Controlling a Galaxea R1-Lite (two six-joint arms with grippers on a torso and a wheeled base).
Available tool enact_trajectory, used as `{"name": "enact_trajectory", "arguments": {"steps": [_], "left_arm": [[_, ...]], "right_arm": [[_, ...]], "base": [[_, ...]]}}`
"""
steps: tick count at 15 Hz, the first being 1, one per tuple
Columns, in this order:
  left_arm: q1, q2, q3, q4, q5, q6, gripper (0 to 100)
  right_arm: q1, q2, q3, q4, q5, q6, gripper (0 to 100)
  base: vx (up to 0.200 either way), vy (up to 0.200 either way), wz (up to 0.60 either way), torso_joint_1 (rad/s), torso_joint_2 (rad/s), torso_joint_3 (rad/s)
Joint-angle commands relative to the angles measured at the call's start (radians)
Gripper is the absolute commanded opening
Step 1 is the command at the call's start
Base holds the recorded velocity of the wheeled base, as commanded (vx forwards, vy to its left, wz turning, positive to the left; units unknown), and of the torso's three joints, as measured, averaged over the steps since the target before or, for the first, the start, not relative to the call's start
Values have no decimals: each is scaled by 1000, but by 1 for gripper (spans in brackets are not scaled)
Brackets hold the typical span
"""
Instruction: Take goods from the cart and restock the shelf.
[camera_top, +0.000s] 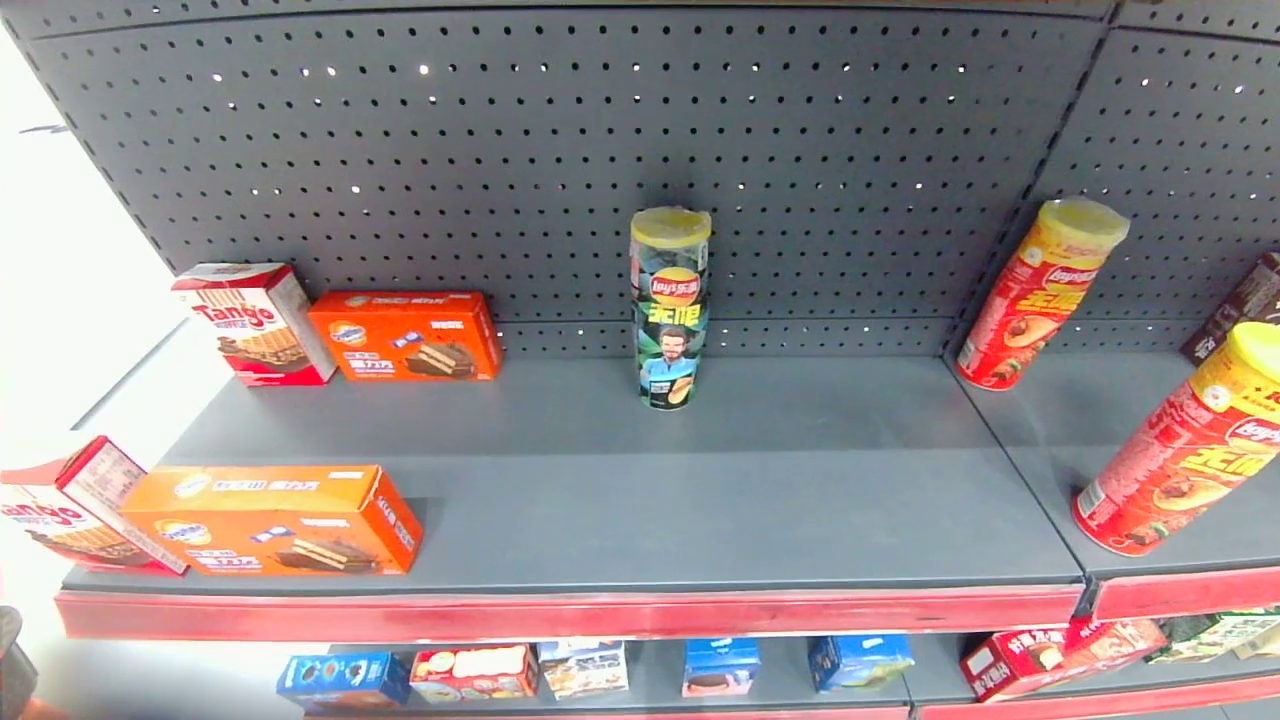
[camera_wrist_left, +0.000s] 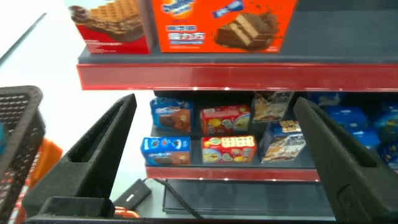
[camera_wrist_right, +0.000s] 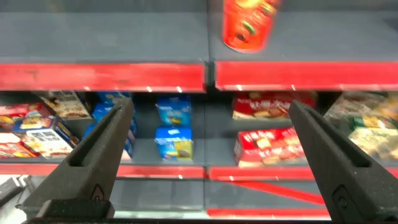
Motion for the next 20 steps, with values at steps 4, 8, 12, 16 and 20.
{"name": "enact_trajectory", "arguments": {"steps": [4,8,12,16,20], "left_arm": [[0,1,1,0,1,-1,100],[0,1,1,0,1,-1,100],[0,1,-1,0,1,-1,100],[0,1,-1,0,-2,2,100],[0,0,1,-8,37,4,100]], "right_arm": [[0,1,0,0,1,0,100],[0,1,0,0,1,0,100],[0,1,0,0,-1,0,100],[0,1,0,-2,-1,0,100],[0,1,0,-2,-1,0,100]], "base": [[0,0,600,6,6,5],[0,0,600,-5,4,4],[0,0,300,0,1,2],[0,0,0,0,0,0],[0,0,0,0,0,0]]}}
